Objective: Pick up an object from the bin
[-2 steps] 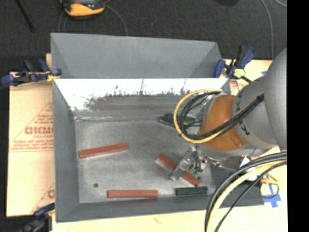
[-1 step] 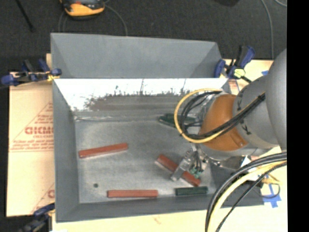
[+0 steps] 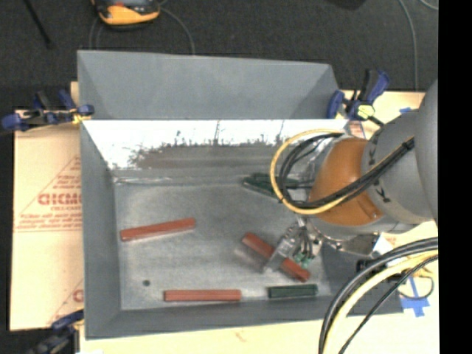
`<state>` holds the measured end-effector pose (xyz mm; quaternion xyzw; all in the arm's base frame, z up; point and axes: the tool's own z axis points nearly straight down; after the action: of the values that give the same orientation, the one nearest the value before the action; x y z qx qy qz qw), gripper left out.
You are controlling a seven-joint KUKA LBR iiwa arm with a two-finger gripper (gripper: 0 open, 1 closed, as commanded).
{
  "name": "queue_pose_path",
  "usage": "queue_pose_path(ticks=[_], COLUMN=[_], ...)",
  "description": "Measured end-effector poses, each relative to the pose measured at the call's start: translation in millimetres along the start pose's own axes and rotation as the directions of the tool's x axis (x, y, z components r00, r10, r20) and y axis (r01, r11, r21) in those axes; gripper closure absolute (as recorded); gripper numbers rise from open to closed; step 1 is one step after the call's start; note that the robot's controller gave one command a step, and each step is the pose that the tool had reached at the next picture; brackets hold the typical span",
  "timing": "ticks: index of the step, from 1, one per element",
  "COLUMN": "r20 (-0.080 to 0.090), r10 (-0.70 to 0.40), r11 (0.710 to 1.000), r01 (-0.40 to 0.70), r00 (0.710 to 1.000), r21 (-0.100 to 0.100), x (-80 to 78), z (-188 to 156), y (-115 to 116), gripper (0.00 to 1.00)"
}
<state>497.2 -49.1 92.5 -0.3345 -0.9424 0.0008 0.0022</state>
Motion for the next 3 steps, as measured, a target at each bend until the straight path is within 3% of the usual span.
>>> queue_pose_path(ticks=[3], r20=[0.000], r10=[-0.001], r11=[1.000], r01=[0.001], r00=[1.000], r21=[0.000], x=[-0.1], z=[-50], y=[-1], gripper=[1.00])
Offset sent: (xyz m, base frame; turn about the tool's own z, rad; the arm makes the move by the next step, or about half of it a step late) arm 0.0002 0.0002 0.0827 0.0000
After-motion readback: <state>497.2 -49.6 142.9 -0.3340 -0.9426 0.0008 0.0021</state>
